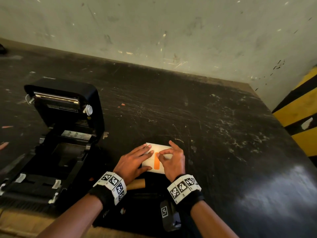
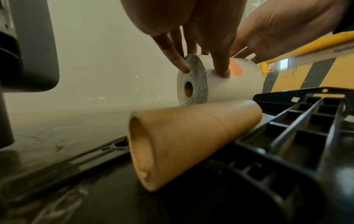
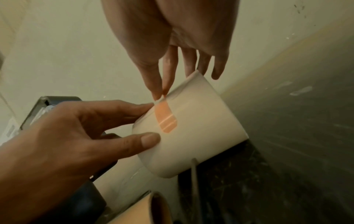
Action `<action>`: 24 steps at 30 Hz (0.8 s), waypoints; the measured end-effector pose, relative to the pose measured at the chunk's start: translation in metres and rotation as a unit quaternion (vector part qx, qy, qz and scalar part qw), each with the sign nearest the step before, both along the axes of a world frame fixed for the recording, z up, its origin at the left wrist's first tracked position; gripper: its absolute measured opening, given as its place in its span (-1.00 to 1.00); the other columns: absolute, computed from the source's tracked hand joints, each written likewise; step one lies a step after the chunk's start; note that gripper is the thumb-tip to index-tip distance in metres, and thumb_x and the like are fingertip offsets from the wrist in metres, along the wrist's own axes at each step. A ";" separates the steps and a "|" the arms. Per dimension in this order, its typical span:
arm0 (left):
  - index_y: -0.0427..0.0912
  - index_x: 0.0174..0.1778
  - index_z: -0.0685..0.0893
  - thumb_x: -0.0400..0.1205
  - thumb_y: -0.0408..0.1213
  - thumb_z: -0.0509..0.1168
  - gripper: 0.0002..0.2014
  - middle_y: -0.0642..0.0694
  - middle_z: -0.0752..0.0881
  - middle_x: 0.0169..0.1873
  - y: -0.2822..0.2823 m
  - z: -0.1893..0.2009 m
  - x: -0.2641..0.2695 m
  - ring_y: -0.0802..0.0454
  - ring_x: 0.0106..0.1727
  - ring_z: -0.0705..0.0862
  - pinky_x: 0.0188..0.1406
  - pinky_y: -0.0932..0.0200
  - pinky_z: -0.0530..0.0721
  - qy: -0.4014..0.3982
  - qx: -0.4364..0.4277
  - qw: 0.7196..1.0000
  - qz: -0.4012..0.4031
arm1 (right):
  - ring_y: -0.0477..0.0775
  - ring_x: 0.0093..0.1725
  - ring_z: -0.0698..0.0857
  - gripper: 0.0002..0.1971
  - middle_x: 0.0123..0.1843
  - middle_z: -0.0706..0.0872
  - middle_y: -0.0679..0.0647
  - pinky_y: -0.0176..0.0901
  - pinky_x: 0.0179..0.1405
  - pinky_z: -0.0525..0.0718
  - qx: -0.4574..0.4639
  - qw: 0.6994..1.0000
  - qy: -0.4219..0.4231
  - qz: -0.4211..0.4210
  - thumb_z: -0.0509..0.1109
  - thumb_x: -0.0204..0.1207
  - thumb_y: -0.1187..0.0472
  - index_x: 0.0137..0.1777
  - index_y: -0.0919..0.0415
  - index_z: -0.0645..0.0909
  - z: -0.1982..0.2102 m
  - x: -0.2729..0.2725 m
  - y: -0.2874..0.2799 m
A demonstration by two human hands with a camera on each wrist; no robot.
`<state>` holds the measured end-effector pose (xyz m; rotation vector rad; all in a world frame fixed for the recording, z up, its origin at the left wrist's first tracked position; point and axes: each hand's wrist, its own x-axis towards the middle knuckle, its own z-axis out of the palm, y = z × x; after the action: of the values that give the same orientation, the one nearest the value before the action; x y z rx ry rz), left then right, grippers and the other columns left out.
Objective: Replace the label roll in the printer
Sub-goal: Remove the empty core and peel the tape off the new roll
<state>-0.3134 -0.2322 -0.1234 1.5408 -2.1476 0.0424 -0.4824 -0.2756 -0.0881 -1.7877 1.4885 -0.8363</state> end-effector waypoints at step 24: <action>-0.05 0.33 0.54 0.39 -0.04 0.47 -0.42 -0.04 0.57 0.36 -0.005 -0.005 0.003 0.16 0.41 0.32 0.07 0.02 0.69 0.030 0.005 1.000 -0.007 | 0.04 0.54 0.27 -0.85 0.55 0.39 0.06 -0.11 0.48 0.17 -0.068 0.994 0.077 0.030 0.48 0.46 0.12 -0.03 0.15 0.72 -0.007 -0.005 0.005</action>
<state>-0.3103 -0.2375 -0.1288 1.5133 -2.1149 -0.0198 -0.4876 -0.2708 -0.0954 -2.0279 1.4969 -0.8023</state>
